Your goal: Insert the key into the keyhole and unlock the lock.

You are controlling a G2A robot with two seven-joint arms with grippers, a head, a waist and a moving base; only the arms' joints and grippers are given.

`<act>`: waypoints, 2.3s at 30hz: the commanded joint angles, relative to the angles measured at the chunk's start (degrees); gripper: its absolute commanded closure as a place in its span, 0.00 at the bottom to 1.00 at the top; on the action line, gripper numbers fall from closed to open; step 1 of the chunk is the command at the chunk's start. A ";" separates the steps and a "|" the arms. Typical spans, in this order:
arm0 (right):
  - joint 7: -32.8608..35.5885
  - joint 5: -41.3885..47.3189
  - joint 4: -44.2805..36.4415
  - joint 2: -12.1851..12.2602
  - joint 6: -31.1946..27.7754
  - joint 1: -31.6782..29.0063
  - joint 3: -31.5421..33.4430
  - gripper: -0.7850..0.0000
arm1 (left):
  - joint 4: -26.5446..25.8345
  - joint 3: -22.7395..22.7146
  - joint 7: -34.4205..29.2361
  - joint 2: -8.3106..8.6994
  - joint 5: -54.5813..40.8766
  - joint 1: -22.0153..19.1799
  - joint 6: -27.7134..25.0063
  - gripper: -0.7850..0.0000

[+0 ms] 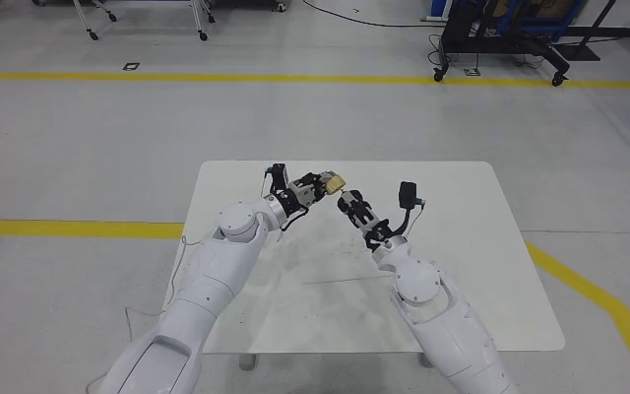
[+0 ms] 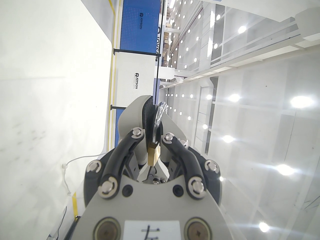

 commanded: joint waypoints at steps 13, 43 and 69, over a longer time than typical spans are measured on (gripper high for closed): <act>0.57 -0.32 0.90 -0.42 1.62 1.22 -0.47 1.00 | -0.43 -0.18 -0.07 -0.03 0.65 0.27 0.31 1.00; 0.25 -0.88 0.68 -1.07 2.09 1.10 -0.17 0.74 | -0.81 -0.47 -0.88 -0.06 1.51 0.39 1.39 1.00; 0.84 0.79 1.09 -1.49 2.89 1.50 0.56 0.95 | -0.91 -0.49 -0.88 -0.21 1.93 0.63 1.11 1.00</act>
